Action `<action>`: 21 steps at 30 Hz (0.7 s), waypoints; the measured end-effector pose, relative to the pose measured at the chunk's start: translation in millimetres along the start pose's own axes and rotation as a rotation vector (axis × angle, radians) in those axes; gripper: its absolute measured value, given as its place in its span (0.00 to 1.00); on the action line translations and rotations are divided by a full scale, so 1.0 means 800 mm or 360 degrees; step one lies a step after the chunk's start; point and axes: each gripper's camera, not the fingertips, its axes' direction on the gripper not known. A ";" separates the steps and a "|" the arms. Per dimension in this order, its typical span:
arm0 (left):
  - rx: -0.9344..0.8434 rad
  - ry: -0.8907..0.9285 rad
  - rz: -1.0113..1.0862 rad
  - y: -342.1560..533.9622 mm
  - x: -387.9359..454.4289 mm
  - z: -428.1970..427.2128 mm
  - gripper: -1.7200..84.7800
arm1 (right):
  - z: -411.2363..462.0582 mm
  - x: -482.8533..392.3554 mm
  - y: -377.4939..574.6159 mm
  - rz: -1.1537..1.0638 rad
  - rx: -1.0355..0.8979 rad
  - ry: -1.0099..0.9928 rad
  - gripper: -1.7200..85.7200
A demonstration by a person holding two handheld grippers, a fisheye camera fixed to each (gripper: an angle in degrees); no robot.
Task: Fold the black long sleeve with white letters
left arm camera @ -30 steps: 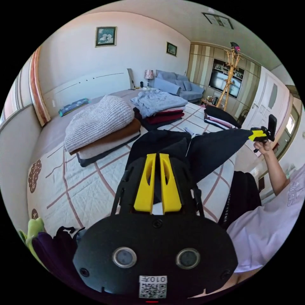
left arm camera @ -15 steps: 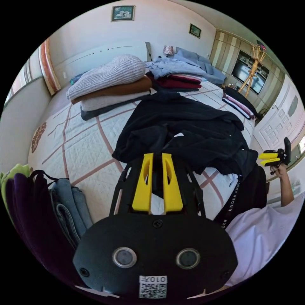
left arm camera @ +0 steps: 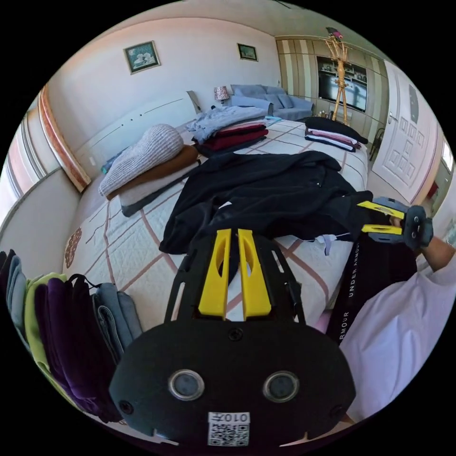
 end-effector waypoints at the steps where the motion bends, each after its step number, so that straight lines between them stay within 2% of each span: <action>1: 0.0003 0.0026 0.0069 0.002 0.009 0.000 0.08 | -0.001 0.007 0.002 0.0065 0.0080 0.0014 0.09; 4: -0.0044 0.0080 0.0272 0.008 0.036 0.005 0.12 | -0.006 0.040 0.002 0.0127 0.0139 -0.0117 0.06; 6: -0.0057 0.0069 0.0404 0.013 0.056 0.004 0.14 | -0.025 0.091 0.007 0.0335 0.0266 -0.0372 0.06; 8: -0.0028 0.0013 0.0509 0.019 0.076 0.000 0.15 | -0.051 0.173 0.029 0.0635 0.0508 -0.0794 0.06; 10: 0.0004 -0.0093 0.0534 0.023 0.091 -0.003 0.17 | -0.070 0.217 0.047 0.0723 0.0649 -0.0997 0.06; 16: 0.0085 -0.0272 0.0471 0.024 0.105 0.007 0.16 | -0.137 0.232 0.085 0.0655 0.0754 -0.0973 0.06; 19: 0.0119 -0.0577 0.0385 0.021 0.111 0.009 0.08 | -0.163 0.218 0.105 0.0567 0.0751 -0.0912 0.06; 21: 0.0226 -0.0660 0.0393 0.021 0.112 -0.006 0.04 | -0.176 0.211 0.117 0.0521 0.0747 -0.0854 0.06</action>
